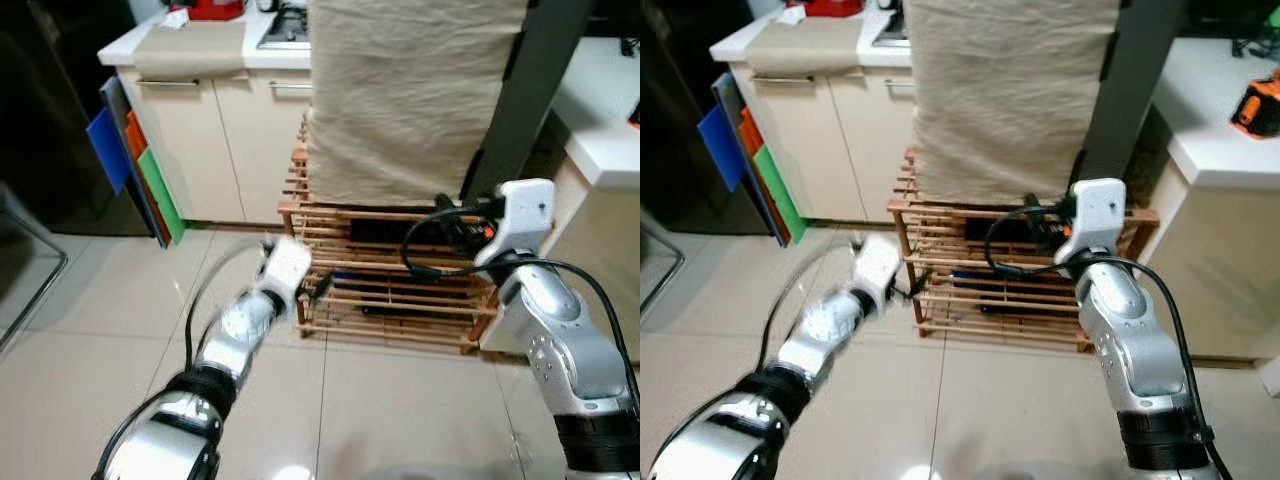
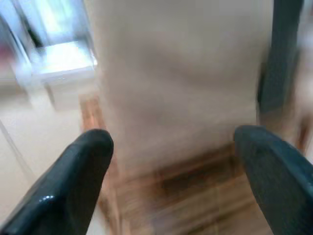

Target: Restocking fridge

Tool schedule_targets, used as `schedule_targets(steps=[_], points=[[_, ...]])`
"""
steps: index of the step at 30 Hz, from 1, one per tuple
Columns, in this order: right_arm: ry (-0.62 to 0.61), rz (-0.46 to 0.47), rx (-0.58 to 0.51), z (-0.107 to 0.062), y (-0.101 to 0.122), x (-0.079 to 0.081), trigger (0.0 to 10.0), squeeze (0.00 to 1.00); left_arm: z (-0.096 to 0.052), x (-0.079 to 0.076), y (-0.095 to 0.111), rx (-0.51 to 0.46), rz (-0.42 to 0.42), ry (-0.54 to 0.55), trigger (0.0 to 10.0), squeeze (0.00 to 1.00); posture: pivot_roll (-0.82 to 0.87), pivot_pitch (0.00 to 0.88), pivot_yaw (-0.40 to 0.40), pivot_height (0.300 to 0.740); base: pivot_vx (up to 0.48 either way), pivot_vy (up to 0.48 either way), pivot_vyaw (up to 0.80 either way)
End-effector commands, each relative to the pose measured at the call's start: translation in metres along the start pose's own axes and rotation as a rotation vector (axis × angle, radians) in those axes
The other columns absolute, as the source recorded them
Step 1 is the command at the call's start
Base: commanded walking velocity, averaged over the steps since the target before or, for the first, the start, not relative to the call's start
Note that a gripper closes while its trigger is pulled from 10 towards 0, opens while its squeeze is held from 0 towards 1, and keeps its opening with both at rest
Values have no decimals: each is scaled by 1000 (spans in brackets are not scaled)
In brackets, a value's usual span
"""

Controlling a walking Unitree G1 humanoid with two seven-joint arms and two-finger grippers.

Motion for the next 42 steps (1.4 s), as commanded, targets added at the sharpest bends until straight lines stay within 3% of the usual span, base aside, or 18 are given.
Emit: schedule_targets(steps=[1, 2, 4, 7, 10, 16, 19, 20, 22, 27, 42], points=[[-70, -14, -11, -2, -2, -14, 10000, 0, 5, -4, 16, -44, -51, -11, 10000, 0, -232, 0, 75, 740, 0, 0, -631], [-103, -36, -22, -4, -4, -20, 10000, 0, 8, -9, 29, -91, -75, -24, 10000, 0, -232, 0, 79, 740, 0, 274, -631], [-147, -68, -34, -9, -10, -27, 10000, 0, 8, -11, 29, -98, -120, -30, 10000, 0, -233, 0, 81, 740, 0, 337, -625], [-179, -113, -28, -15, -19, -33, 10000, 0, 4, -6, 23, -78, -177, 2, 10000, 0, -233, 0, 84, 740, 0, 480, -629], [-231, -105, 7, -32, -37, -41, 10000, 0, -14, -6, 7, 3, -241, 10, 10000, 0, -227, 0, 83, 740, 0, 480, -627], [-282, -130, 34, -43, -52, -53, 10000, 0, -20, -14, -5, 66, -206, -15, 10000, 0, -224, 0, 68, 740, 0, 275, -622], [-286, -147, 16, -45, -51, -55, 10000, 0, -26, -6, -18, 114, -161, 8, 10000, 0, -230, 0, 67, 740, 0, 0, -621], [-277, -168, 5, -50, -49, -55, 10000, 0, -35, 3, -32, 163, -158, 39, 10000, 0, -231, 0, 63, 740, 0, 0, -619], [-269, -191, 9, -57, -53, -56, 10000, 0, -40, 8, -38, 187, -152, 61, 10000, 0, -231, 0, 62, 740, 0, 0, -619], [-286, -209, 63, -75, -70, -62, 10000, 0, -39, 3, -32, 153, -130, 45, 10000, 0, -239, 0, 68, 740, 0, 0, -124], [-276, -198, 33, -70, -67, -57, 10000, 0, -34, -15, -28, 138, -101, -37, 10000, 0, -250, 0, 78, 740, 386, 0, 0]])
Point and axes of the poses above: a point about 5 cm out from each wrist's last joint towards the gripper, its own z axis pointing out of the wrist towards the gripper, its own y axis along the axis of the wrist's last joint, x = y × z, the point moved 5 cm from there along z, pointing out of the wrist towards the gripper
